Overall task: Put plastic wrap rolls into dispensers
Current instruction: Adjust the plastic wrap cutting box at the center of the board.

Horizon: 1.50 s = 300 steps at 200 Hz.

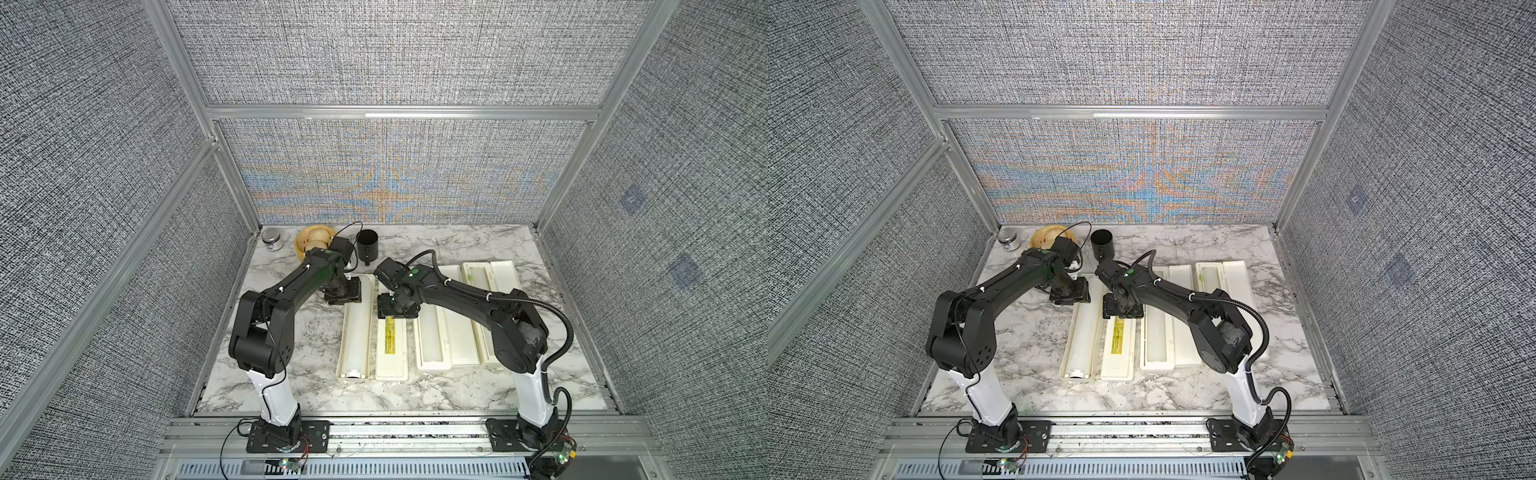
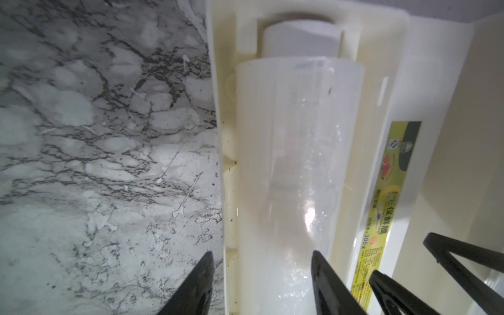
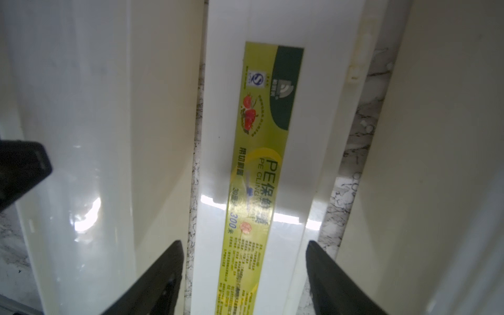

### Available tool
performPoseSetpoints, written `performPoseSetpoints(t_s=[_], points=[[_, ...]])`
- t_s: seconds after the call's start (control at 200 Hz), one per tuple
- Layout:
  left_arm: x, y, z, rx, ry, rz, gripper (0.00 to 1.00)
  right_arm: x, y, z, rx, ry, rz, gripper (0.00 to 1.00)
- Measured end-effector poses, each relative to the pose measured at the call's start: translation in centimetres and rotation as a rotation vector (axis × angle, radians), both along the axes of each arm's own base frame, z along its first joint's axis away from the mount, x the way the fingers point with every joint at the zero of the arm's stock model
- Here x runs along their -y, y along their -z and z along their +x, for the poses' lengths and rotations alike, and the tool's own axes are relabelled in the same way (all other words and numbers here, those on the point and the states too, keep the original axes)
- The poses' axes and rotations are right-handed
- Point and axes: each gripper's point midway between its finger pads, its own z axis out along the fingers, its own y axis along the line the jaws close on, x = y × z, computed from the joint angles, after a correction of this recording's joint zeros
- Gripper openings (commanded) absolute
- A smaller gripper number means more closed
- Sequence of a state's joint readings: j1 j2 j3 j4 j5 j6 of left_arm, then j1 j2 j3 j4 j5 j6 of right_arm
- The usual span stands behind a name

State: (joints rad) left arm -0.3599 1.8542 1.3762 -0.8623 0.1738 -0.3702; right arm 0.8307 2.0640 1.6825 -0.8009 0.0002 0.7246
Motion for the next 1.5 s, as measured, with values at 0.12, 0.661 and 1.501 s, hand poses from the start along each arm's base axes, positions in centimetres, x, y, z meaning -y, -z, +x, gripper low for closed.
performPoseSetpoints(t_s=[0.12,0.661,1.501], points=[[-0.2,-0.1,0.0,0.009,-0.004,-0.015,0.54,0.2,0.1,-0.1,-0.005,0.001,-0.008,0.73],[-4.4,-1.3,-1.0,0.045,-0.045,0.119,0.48,-0.3,0.2,-0.2,-0.02,-0.02,0.034,0.73],[-3.4,-1.0,-0.9,0.05,-0.022,0.017,0.57,-1.0,0.2,-0.3,-0.041,-0.04,0.066,0.73]])
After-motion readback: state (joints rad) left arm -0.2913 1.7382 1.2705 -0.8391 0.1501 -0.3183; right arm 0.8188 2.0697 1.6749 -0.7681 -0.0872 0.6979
